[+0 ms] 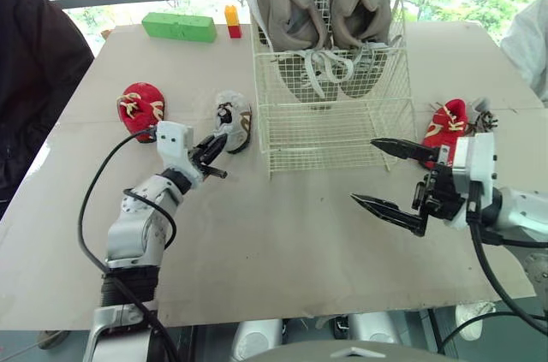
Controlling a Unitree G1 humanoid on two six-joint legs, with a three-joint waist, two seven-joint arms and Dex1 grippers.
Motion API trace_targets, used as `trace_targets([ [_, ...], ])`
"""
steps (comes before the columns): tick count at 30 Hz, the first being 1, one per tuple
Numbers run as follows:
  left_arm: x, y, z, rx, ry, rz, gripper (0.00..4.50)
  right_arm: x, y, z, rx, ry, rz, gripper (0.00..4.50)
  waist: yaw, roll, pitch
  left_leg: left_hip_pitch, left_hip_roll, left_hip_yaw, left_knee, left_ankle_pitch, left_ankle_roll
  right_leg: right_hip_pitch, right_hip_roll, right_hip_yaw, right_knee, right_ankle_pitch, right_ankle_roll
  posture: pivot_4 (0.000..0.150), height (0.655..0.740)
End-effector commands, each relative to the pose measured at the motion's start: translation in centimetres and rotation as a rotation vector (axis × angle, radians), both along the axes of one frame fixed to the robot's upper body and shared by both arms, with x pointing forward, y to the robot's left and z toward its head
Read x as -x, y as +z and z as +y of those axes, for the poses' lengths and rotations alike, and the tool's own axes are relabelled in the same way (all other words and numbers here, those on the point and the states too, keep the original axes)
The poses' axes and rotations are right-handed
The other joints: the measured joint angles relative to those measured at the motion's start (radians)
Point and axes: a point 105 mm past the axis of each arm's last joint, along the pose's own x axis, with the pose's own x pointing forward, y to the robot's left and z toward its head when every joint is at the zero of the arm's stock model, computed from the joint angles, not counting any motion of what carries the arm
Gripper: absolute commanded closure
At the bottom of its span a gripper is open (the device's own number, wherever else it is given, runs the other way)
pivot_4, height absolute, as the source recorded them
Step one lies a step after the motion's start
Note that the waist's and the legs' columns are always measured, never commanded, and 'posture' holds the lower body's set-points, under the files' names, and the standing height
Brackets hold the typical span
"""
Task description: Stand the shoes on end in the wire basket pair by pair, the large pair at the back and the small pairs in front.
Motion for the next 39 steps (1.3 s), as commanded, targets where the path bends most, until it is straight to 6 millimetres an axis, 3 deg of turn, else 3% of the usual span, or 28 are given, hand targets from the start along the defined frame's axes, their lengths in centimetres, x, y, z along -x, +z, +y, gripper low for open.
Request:
trace_targets([
  [1,1.4,4.9,0.8,0.027,0.049,-0.222,4.49,-1.0,1.2,0.2,-0.033,-0.011,-0.057,0.00,0.002,0.000,0.000,0.000,0.000,0.000,0.000,0.000,0.000,0.000,0.000,0.000,0.000,0.000,0.000,0.150,0.7400],
  [4,4.0,8.7,1.8,-0.001,0.031,-0.395,4.49,-2.4,1.7,1.3,-0.023,-0.006,-0.063,0.00,0.003,-0.001,0.000,0.000,0.000,0.000,0.000,0.000,0.000,0.000,0.000,0.000,0.000,0.000,0.000,0.150,0.7400],
  [9,8.5,13.3,0.9,-0.239,-0.123,-0.564,4.50,-3.0,4.5,2.6,0.000,0.041,-0.192,0.00,0.003,-0.001,0.001,-0.001,0.001,0.000,-0.001,0.001,-0.003,-0.002,-0.001,0.000,0.000,0.000,-0.001,0.150,0.7400],
  [13,12.8,13.3,-2.1,-0.476,-0.445,-0.544,4.50,-3.4,6.3,3.2,0.115,0.163,-0.236,0.00,0.000,-0.001,0.001,-0.001,0.000,0.002,-0.001,0.001,-0.002,-0.002,-0.003,0.000,-0.001,-0.001,-0.002,0.150,0.7400],
  [16,14.1,12.7,-2.9,-0.637,-0.609,-0.513,4.50,-4.2,7.8,3.3,0.175,0.187,-0.260,0.00,0.002,0.000,0.002,-0.001,0.000,0.004,-0.001,0.000,-0.001,-0.002,-0.005,-0.001,-0.001,-0.003,-0.006,0.150,0.7400],
  [23,13.4,11.1,-5.3,-0.925,-0.934,-0.623,4.50,-5.9,9.5,5.3,0.371,0.260,-0.224,0.00,0.002,0.005,0.003,0.000,0.001,0.005,-0.001,0.000,0.000,-0.002,-0.003,-0.004,0.000,-0.002,-0.007,0.150,0.7400],
  [33,9.9,12.3,-8.4,-1.014,-1.075,-0.828,4.50,-5.4,6.6,4.3,0.706,0.415,-0.072,0.00,0.003,0.006,0.004,-0.004,0.002,0.006,0.000,0.000,0.001,-0.004,0.000,-0.008,-0.001,0.001,-0.002,0.150,0.7400],
  [36,9.8,12.4,-9.0,-1.017,-1.106,-0.863,4.50,-6.4,6.0,4.1,0.740,0.386,-0.056,0.85,-0.004,0.006,0.004,-0.004,0.002,0.007,0.001,0.000,0.001,-0.004,0.005,-0.007,0.000,0.001,-0.002,0.150,0.7400],
  [39,9.8,12.7,-9.2,-1.016,-1.115,-0.895,4.50,-6.4,6.2,3.6,0.743,0.397,-0.019,2.29,-0.012,0.006,0.004,-0.004,0.003,0.006,0.002,0.000,0.001,-0.004,0.005,-0.008,0.001,0.001,-0.002,0.150,0.7400],
])
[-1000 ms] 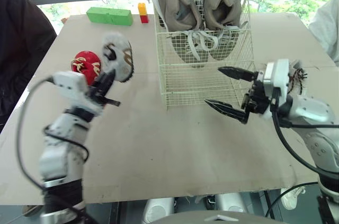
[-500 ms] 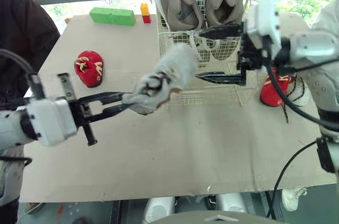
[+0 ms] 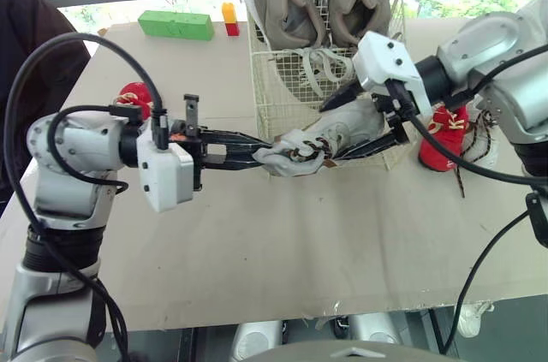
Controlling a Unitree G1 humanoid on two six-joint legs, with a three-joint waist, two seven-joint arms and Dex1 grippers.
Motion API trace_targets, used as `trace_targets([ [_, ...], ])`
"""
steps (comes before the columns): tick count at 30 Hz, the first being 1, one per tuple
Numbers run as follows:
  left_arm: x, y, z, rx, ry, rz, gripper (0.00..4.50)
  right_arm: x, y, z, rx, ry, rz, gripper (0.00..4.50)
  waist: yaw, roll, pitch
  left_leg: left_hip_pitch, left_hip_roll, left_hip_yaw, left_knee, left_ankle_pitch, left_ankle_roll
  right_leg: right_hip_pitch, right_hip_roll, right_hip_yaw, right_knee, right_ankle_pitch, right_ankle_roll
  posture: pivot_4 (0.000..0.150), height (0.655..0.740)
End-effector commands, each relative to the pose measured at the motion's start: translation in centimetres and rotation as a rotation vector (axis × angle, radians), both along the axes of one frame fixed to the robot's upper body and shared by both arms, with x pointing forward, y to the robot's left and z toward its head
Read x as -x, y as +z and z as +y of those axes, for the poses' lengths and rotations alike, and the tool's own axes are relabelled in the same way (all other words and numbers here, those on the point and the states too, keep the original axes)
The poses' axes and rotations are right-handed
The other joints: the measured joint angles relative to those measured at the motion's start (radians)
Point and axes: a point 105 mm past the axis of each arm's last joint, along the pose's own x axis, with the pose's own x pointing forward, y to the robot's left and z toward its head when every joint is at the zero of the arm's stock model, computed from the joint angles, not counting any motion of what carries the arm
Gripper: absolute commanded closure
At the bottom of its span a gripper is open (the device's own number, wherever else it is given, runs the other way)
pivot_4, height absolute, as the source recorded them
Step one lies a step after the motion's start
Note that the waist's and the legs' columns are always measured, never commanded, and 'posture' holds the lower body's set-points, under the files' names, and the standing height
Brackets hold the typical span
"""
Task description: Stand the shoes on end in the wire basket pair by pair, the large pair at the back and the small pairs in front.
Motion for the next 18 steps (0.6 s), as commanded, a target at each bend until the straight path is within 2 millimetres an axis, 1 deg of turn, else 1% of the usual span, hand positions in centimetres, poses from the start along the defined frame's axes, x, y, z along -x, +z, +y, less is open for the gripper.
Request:
trace_targets([
  [1,0.4,1.3,-0.2,0.033,-0.040,-0.059,4.50,0.3,1.5,-0.5,0.001,0.012,-0.016,2.70,-0.005,0.000,0.000,0.000,0.001,0.000,0.000,0.000,0.000,0.000,0.000,0.000,0.000,0.000,0.000,0.150,0.7400],
  [3,0.3,1.6,0.0,0.056,-0.030,-0.053,3.49,0.4,1.5,-0.9,0.009,0.013,-0.011,3.48,-0.008,0.000,0.000,0.000,0.001,0.000,0.000,0.000,0.000,0.000,-0.001,0.000,0.001,0.000,0.000,0.150,0.7400],
  [4,0.2,1.9,0.0,0.075,-0.023,-0.050,3.30,0.5,1.5,-1.0,0.008,0.008,-0.007,3.72,-0.009,0.000,0.000,0.000,0.001,0.000,0.001,0.000,0.000,0.000,-0.001,0.000,0.001,0.000,0.000,0.150,0.7400],
  [5,0.1,2.7,0.0,0.147,0.001,-0.008,2.75,0.4,1.6,-1.2,-0.002,-0.008,0.007,3.95,-0.010,0.000,0.000,0.000,0.001,-0.001,0.001,0.000,0.000,0.000,-0.001,0.000,0.001,0.000,0.000,0.150,0.7400],
  [6,0.0,3.1,0.2,0.219,0.033,0.097,2.33,0.3,1.6,-1.5,-0.020,-0.032,0.022,4.08,-0.010,0.000,0.000,0.000,0.001,-0.001,0.001,0.000,0.000,0.000,-0.002,0.000,0.001,0.000,0.000,0.150,0.7400],
  [7,-0.3,3.5,0.5,0.323,0.091,0.260,1.88,0.0,1.6,-1.7,-0.051,-0.065,0.043,4.11,-0.012,0.000,0.000,0.000,0.001,-0.001,0.001,0.000,0.000,0.000,-0.003,0.000,0.001,0.000,0.000,0.150,0.7400],
  [8,-0.5,3.6,0.7,0.382,0.136,0.377,1.30,-0.1,1.7,-1.9,-0.073,-0.087,0.056,4.12,-0.013,0.000,0.000,0.000,0.002,-0.001,0.002,0.000,0.000,0.000,-0.003,0.000,0.002,0.000,0.000,0.150,0.7400],
  [10,-0.9,4.6,1.7,0.620,0.219,0.686,0.43,-0.4,2.0,-2.2,-0.143,-0.145,0.098,4.13,-0.016,-0.001,0.001,0.000,0.002,-0.001,0.002,0.000,0.000,0.000,-0.003,0.000,0.002,0.000,0.000,0.150,0.7400],
  [11,-0.8,4.1,2.5,0.684,0.259,0.835,0.01,-0.4,2.2,-2.4,-0.191,-0.178,0.129,4.13,-0.015,-0.001,0.001,0.000,0.003,-0.003,0.002,0.000,0.000,0.000,-0.005,0.001,0.003,0.000,0.000,0.150,0.7400],
  [13,0.0,2.0,3.6,0.745,0.313,1.036,0.00,-0.3,2.8,-2.6,-0.316,-0.235,0.214,4.14,-0.016,-0.001,0.001,0.000,0.003,-0.004,0.003,0.000,0.000,0.000,-0.005,0.001,0.004,0.000,0.000,0.150,0.7400],
  [14,0.5,1.1,3.7,0.779,0.328,1.106,0.00,-0.2,2.9,-2.6,-0.366,-0.254,0.249,4.14,-0.016,-0.001,0.001,0.000,0.003,-0.004,0.003,0.000,0.000,0.000,-0.005,0.001,0.004,0.000,0.000,0.150,0.7400],
  [16,1.1,-0.2,3.1,0.843,0.349,1.182,0.00,0.2,3.2,-2.3,-0.448,-0.273,0.298,4.14,-0.018,0.001,0.002,0.001,0.003,-0.004,0.002,0.000,-0.001,-0.001,-0.006,0.001,0.007,0.000,0.000,0.150,0.7400],
  [18,1.8,-1.0,1.5,0.875,0.325,1.265,0.00,0.7,3.5,-1.7,-0.527,-0.280,0.340,4.14,-0.011,-0.002,0.003,0.000,0.002,-0.005,0.001,0.001,-0.003,-0.002,-0.008,0.000,0.008,0.000,0.000,0.150,0.7400],
])
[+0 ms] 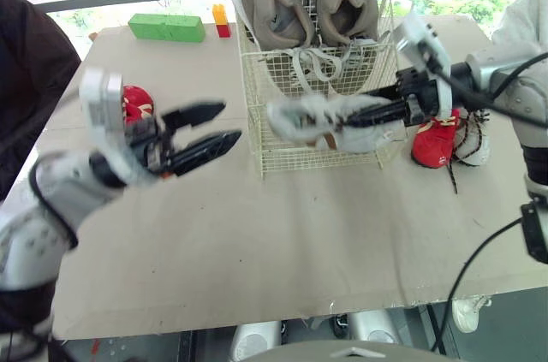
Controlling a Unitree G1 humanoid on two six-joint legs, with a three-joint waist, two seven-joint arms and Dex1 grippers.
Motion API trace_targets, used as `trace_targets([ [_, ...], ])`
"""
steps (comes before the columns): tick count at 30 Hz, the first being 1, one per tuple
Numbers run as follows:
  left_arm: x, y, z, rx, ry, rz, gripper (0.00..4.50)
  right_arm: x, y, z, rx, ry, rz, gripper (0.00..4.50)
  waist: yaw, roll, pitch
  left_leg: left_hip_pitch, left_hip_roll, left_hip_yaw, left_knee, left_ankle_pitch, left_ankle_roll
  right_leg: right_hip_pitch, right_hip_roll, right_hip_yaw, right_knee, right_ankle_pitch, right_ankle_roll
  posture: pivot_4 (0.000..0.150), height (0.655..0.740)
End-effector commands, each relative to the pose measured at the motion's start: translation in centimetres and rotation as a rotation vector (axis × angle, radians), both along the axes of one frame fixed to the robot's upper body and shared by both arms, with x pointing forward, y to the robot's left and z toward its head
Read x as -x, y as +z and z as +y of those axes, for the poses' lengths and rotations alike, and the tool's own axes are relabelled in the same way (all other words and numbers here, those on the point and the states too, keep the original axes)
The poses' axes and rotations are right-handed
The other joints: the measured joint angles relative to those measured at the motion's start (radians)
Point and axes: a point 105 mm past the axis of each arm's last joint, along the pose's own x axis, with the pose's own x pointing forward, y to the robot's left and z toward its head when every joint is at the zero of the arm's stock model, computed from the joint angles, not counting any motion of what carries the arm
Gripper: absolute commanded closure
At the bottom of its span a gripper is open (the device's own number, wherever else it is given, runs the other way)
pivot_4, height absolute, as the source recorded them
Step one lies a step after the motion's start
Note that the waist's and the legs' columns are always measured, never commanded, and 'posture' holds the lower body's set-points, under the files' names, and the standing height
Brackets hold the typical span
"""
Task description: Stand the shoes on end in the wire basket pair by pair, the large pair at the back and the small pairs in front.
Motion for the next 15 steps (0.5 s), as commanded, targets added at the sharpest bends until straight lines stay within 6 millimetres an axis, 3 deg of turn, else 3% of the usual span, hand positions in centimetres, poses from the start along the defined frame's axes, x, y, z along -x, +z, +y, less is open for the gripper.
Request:
trace_targets([
  [1,2.1,0.5,-3.6,0.118,-0.086,0.040,0.00,1.8,2.3,1.3,-0.173,0.009,-0.008,4.14,0.007,-0.001,0.000,0.000,0.000,-0.001,0.000,0.000,-0.001,0.000,-0.001,-0.001,0.001,0.000,0.000,0.150,0.7400],
  [3,1.9,-0.3,-5.1,0.166,-0.096,0.070,0.00,2.2,2.4,2.0,-0.238,-0.002,0.009,4.16,0.013,-0.001,0.000,0.001,-0.001,-0.002,0.001,0.001,-0.001,0.002,-0.002,-0.001,0.003,0.000,-0.001,0.150,0.7400],
  [7,-0.4,0.7,-6.5,0.307,-0.050,0.050,0.00,2.9,1.6,3.3,-0.299,-0.032,0.025,4.16,0.028,-0.001,-0.002,0.003,-0.003,-0.001,0.002,0.001,-0.001,0.004,-0.003,-0.002,0.005,0.000,-0.001,0.150,0.7400],
  [11,-0.9,1.0,-6.5,0.328,-0.051,0.044,1.17,3.1,1.4,3.3,-0.343,-0.073,0.037,4.16,0.021,0.000,-0.002,0.002,-0.003,0.000,0.004,0.001,-0.001,0.003,-0.001,-0.001,0.006,0.000,-0.001,0.150,0.7400],
  [15,-1.6,2.0,-6.2,0.335,-0.056,0.014,3.21,3.1,1.2,3.0,-0.405,-0.137,0.022,4.16,0.020,-0.001,-0.002,0.002,-0.003,0.001,0.004,0.001,-0.001,0.003,0.001,-0.001,0.005,0.000,-0.001,0.150,0.7400],
])
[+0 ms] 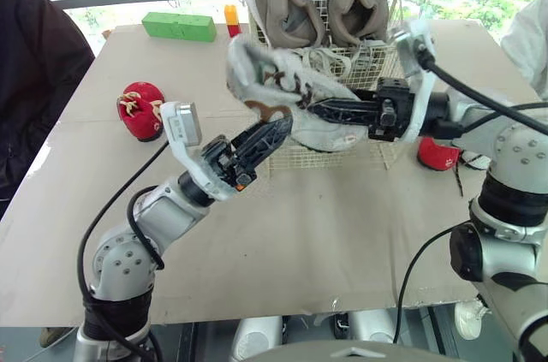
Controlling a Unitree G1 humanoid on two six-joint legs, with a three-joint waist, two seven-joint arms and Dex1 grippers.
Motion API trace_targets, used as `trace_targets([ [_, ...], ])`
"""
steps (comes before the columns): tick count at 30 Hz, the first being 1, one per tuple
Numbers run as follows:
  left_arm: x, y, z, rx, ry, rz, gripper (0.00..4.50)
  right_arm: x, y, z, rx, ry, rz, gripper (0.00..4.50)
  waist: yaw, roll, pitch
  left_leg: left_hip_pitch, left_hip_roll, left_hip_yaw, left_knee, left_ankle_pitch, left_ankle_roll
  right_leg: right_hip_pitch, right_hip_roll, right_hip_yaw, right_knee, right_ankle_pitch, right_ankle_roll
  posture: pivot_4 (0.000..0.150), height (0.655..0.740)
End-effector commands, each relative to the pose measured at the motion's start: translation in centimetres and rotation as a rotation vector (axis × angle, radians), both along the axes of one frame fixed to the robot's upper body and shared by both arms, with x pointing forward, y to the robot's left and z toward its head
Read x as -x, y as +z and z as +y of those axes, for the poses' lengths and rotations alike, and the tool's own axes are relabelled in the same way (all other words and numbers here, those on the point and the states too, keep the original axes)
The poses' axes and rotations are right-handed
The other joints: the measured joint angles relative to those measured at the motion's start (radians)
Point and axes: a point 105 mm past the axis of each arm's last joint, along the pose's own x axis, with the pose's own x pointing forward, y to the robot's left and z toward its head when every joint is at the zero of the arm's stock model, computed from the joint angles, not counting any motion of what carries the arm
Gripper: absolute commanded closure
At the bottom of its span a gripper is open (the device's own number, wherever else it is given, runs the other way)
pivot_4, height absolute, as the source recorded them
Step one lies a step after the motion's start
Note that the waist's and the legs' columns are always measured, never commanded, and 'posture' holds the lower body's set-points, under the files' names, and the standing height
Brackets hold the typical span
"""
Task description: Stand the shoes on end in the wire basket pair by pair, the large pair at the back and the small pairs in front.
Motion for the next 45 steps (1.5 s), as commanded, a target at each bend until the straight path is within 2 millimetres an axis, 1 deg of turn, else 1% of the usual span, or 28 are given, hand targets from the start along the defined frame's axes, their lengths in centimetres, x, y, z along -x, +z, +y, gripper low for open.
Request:
trace_targets([
  [1,-0.1,1.6,0.3,-0.002,-0.006,-0.066,3.78,0.8,1.4,-0.3,-0.092,-0.034,-0.081,4.16,-0.001,0.000,0.000,0.000,0.000,0.000,0.000,0.000,0.000,0.000,0.001,0.000,0.000,0.000,0.000,0.150,0.7400],
  [2,-0.3,2.0,0.3,-0.014,-0.006,-0.086,4.24,0.9,2.1,-0.6,-0.156,-0.050,-0.127,4.16,-0.002,0.000,0.000,0.000,0.000,0.001,0.000,0.000,0.000,0.000,0.004,0.000,0.000,0.000,0.000,0.150,0.7400],
  [3,-0.5,2.4,0.4,-0.023,-0.004,-0.102,4.40,0.9,2.4,-1.0,-0.192,-0.080,-0.155,4.16,-0.003,0.000,0.000,0.000,0.000,0.001,0.000,0.000,0.000,0.000,0.005,0.000,0.000,0.000,0.000,0.150,0.7400],
  [4,-0.8,3.0,0.3,-0.031,-0.011,-0.126,4.41,1.5,2.4,-1.2,-0.205,-0.073,-0.191,4.16,-0.002,0.000,0.000,0.000,0.000,0.001,0.001,0.000,0.000,0.000,0.006,0.000,0.000,0.000,0.000,0.150,0.7400],
  [5,-0.9,3.5,0.3,-0.034,-0.017,-0.141,4.41,1.9,2.3,-1.2,-0.206,-0.064,-0.214,3.11,-0.001,0.000,0.000,-0.001,0.000,0.000,0.001,0.000,0.000,0.000,0.007,0.000,0.000,0.000,0.000,0.150,0.7400],
  [6,-1.1,4.0,0.2,-0.046,-0.022,-0.163,4.41,2.3,1.9,-1.1,-0.187,-0.065,-0.225,2.75,0.000,0.000,0.000,-0.001,0.000,0.001,0.001,0.000,0.000,0.000,0.008,-0.001,0.000,0.000,0.001,0.150,0.7400],
  [8,-1.5,5.0,0.0,-0.076,-0.036,-0.201,4.41,2.5,1.5,-1.2,-0.171,-0.103,-0.261,1.75,-0.002,0.000,0.000,0.000,0.000,0.001,0.001,0.000,0.000,0.000,0.008,-0.001,0.000,0.000,0.001,0.150,0.7400],
  [9,-1.7,5.6,0.0,-0.094,-0.039,-0.227,4.41,2.4,1.5,-1.5,-0.168,-0.138,-0.289,1.18,-0.004,0.000,0.000,0.000,0.001,0.002,0.002,0.000,0.001,0.000,0.008,0.000,0.000,0.000,0.001,0.150,0.7400],
  [11,-2.6,7.0,0.6,-0.148,-0.019,-0.281,4.41,2.6,1.4,-2.9,-0.147,-0.218,-0.356,0.19,-0.007,-0.001,0.001,0.000,0.001,0.002,0.002,0.000,0.000,0.000,0.008,0.000,0.000,0.000,0.001,0.150,0.7400],
  [12,-3.1,7.5,1.0,-0.193,-0.002,-0.312,4.41,2.9,1.1,-3.5,-0.127,-0.239,-0.380,0.00,-0.006,-0.001,0.001,0.000,0.001,0.002,0.002,0.000,0.000,0.000,0.008,-0.001,0.000,0.000,0.001,0.150,0.7400],
  [14,-4.1,8.1,1.6,-0.318,0.037,-0.394,4.41,3.4,-0.1,-4.8,-0.042,-0.281,-0.420,0.00,-0.009,-0.001,0.001,-0.001,0.001,0.001,0.002,0.000,0.000,0.000,0.009,-0.001,0.000,-0.001,0.001,0.150,0.7400],
  [15,-4.4,8.4,1.9,-0.353,0.048,-0.427,4.41,3.6,-0.5,-5.2,-0.020,-0.289,-0.428,0.00,-0.010,-0.001,0.001,0.000,0.000,0.002,0.002,0.000,0.000,0.000,0.010,0.000,0.000,-0.001,0.002,0.150,0.7400],
  [16,-5.0,9.2,2.2,-0.395,0.071,-0.480,4.41,4.1,-1.1,-5.8,0.007,-0.293,-0.438,0.00,-0.012,-0.001,0.001,0.000,0.000,0.002,0.002,0.000,0.000,0.000,0.010,0.000,0.000,-0.001,0.002,0.150,0.7400],
  [18,-5.8,10.0,2.6,-0.505,0.099,-0.600,4.41,5.2,-1.6,-6.8,0.028,-0.297,-0.454,0.00,-0.011,-0.002,0.002,0.000,0.000,0.003,0.002,0.000,0.001,0.000,0.010,0.001,-0.001,-0.002,0.003,0.150,0.7400],
  [21,-6.5,10.0,2.7,-0.643,0.090,-0.718,4.41,5.9,-2.0,-8.0,0.039,-0.329,-0.452,0.00,-0.015,-0.002,0.002,0.000,0.001,0.004,0.002,0.000,0.001,0.000,0.010,0.001,-0.002,-0.002,0.003,0.150,0.7400],
  [23,-7.0,9.9,2.8,-0.681,0.091,-0.756,4.41,6.2,-2.3,-8.5,0.058,-0.348,-0.446,0.00,-0.017,-0.002,0.002,0.000,0.001,0.004,0.002,-0.001,0.001,0.000,0.010,0.002,-0.001,-0.002,0.003,0.150,0.7400],
  [25,-7.9,9.4,3.0,-0.753,0.105,-0.800,4.41,6.4,-2.6,-8.6,0.081,-0.353,-0.441,0.00,-0.018,-0.003,0.002,0.000,0.001,0.004,0.002,-0.001,0.001,0.000,0.010,0.002,-0.001,-0.002,0.003,0.150,0.7400],
  [27,-8.8,8.4,2.9,-0.819,0.105,-0.824,4.41,6.5,-2.8,-8.6,0.100,-0.356,-0.446,0.00,-0.016,-0.003,0.002,0.000,0.001,0.004,0.002,-0.001,0.001,0.000,0.010,0.002,-0.001,-0.002,0.003,0.150,0.7400],
  [29,-9.5,7.8,2.9,-0.850,0.109,-0.831,4.41,6.5,-2.8,-8.6,0.095,-0.362,-0.453,0.00,-0.014,-0.003,0.002,0.000,0.001,0.004,0.002,-0.001,0.001,0.000,0.010,0.001,-0.001,-0.002,0.003,0.150,0.7400],
  [31,-10.4,6.7,3.0,-0.914,0.108,-0.844,4.41,6.5,-2.6,-8.8,0.094,-0.366,-0.458,0.00,-0.013,-0.003,0.002,0.000,0.001,0.004,0.002,-0.001,0.001,0.000,0.010,0.002,-0.001,-0.002,0.003,0.150,0.7400],
  [33,-10.8,5.9,3.0,-0.953,0.093,-0.861,4.41,6.3,-2.5,-8.8,0.096,-0.369,-0.459,0.00,-0.013,-0.003,0.002,-0.001,0.001,0.004,0.003,-0.001,0.002,0.000,0.009,0.002,-0.001,-0.002,0.003,0.150,0.7400],
  [34,-10.8,5.2,3.0,-0.974,0.057,-0.852,4.41,6.3,-2.5,-8.8,0.099,-0.367,-0.460,0.00,-0.013,-0.004,0.002,0.000,0.001,0.004,0.003,-0.001,0.002,0.000,0.009,0.002,-0.001,-0.002,0.003,0.150,0.7400],
  [37,-11.0,3.7,3.5,-1.032,0.019,-0.841,4.41,6.2,-2.4,-8.7,0.101,-0.363,-0.460,0.00,-0.016,-0.006,0.004,-0.001,0.001,0.004,0.003,-0.001,0.002,0.000,0.009,0.002,-0.001,-0.002,0.003,0.150,0.7400],
  [38,-11.1,3.4,3.8,-1.049,0.022,-0.843,3.41,6.2,-2.4,-8.6,0.102,-0.362,-0.460,0.00,-0.016,-0.006,0.004,-0.001,0.002,0.004,0.003,-0.001,0.002,0.000,0.009,0.001,-0.001,-0.002,0.003,0.150,0.7400],
  [40,-11.1,3.4,4.2,-1.056,0.041,-0.848,2.79,6.2,-2.4,-8.7,0.104,-0.359,-0.457,0.00,-0.016,-0.006,0.004,-0.001,0.002,0.004,0.003,-0.001,0.002,0.000,0.009,0.002,-0.001,-0.002,0.003,0.150,0.7400],
  [41,-11.0,3.7,4.3,-1.045,0.053,-0.851,2.15,6.1,-2.4,-8.7,0.108,-0.359,-0.454,0.00,-0.016,-0.006,0.004,-0.001,0.002,0.004,0.003,-0.001,0.002,0.000,0.009,0.002,-0.001,-0.002,0.003,0.150,0.7400],
  [44,-10.5,4.8,4.8,-0.977,0.075,-0.816,1.07,5.9,-2.6,-9.0,0.127,-0.369,-0.452,0.00,-0.017,-0.006,0.004,-0.001,0.002,0.004,0.004,-0.001,0.002,0.000,0.009,0.002,0.000,-0.002,0.003,0.150,0.7400],
  [45,-10.1,5.2,5.1,-0.939,0.078,-0.793,0.47,5.8,-2.6,-9.2,0.133,-0.377,-0.451,0.00,-0.018,-0.006,0.004,-0.001,0.002,0.004,0.004,-0.001,0.002,0.000,0.009,0.002,0.000,-0.002,0.003,0.150,0.7400],
])
